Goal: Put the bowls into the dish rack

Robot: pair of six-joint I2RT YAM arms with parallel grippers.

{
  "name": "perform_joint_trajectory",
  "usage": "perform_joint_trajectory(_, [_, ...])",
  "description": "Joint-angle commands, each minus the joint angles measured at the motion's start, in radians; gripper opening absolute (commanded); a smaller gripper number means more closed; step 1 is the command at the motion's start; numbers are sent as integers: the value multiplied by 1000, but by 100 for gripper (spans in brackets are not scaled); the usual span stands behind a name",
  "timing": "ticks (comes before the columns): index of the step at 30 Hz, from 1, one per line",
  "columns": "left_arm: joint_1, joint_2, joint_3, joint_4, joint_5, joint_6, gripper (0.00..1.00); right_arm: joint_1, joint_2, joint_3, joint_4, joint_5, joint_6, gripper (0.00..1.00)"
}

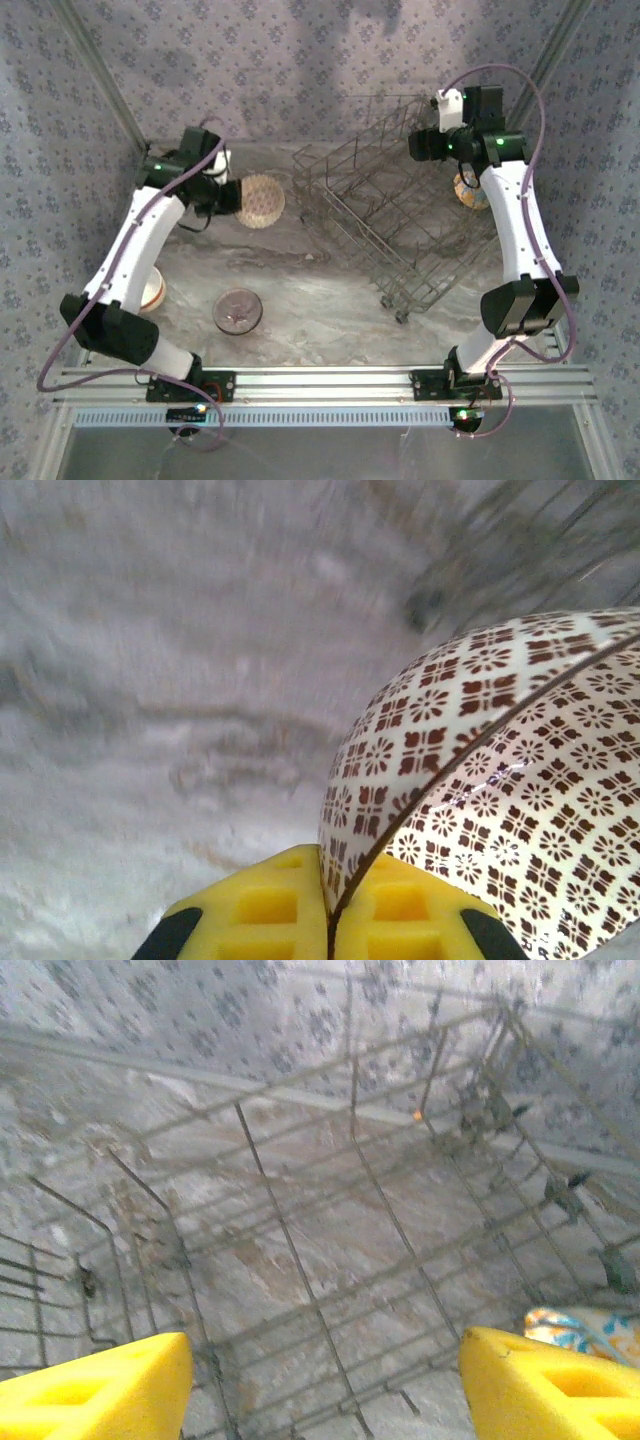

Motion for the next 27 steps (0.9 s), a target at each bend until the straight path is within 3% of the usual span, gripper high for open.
perform_joint_trajectory(1, [-10, 48, 160, 45, -25, 29, 0, 22, 24, 90, -26, -83, 30, 71])
perform_joint_trajectory(8, [-109, 264, 529, 138, -65, 50, 0, 106, 20, 189, 8, -238, 67, 69])
perform_joint_trajectory(16, [-224, 539, 964, 40, -73, 93, 0, 231, 28, 204, 42, -287, 67, 65])
perform_joint_trajectory(27, [-279, 569, 992, 49, -62, 77, 0, 256, 95, 220, 69, -169, 129, 55])
